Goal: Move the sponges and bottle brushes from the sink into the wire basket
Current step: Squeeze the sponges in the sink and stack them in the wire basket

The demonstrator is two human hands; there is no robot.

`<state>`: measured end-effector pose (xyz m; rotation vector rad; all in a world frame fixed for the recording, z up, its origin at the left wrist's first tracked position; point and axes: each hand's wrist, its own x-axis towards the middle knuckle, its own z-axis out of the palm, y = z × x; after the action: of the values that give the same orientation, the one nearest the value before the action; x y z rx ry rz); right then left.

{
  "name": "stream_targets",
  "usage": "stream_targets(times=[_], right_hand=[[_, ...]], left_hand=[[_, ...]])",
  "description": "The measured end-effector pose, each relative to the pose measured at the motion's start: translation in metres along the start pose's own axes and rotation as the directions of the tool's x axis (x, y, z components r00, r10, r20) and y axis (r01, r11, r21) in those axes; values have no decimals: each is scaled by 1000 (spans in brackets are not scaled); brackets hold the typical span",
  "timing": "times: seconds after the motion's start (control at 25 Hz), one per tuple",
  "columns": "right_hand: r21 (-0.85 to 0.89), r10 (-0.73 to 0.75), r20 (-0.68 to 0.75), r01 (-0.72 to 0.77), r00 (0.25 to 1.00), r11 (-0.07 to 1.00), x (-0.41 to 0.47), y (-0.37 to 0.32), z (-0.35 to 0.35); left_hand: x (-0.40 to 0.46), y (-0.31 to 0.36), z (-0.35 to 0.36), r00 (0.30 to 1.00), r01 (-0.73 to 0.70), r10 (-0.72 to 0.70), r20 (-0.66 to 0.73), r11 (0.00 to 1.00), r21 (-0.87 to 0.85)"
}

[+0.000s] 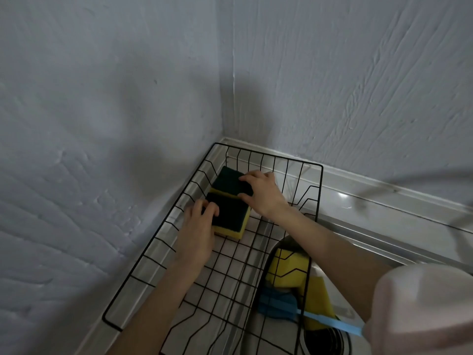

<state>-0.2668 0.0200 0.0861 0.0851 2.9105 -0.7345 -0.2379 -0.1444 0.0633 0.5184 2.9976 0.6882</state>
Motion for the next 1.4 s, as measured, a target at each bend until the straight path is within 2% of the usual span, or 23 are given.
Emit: stream_targets(times=[0.36, 0.64, 0.92, 1.04, 1.4], right_hand=[[-112, 11, 9, -10, 1000, 994, 35, 11, -13], [-214, 3, 34, 4, 999, 977, 38, 15, -13], [-175, -23, 102, 41, 995, 984, 11, 13, -29], [-178, -43, 63, 54, 997, 983, -9, 10, -49], [-118, 45, -107, -58, 993, 991, -114, 4, -109]], left_hand=[[47, 1, 3, 999, -22, 19, 47, 997, 68], [49, 5, 5, 999, -23, 19, 37, 994, 108], [41, 12, -12, 982, 1, -28, 187, 990, 143], [34, 24, -28, 969, -20, -18, 248, 988, 153], [-17, 90, -74, 970, -175, 160, 185, 982, 66]])
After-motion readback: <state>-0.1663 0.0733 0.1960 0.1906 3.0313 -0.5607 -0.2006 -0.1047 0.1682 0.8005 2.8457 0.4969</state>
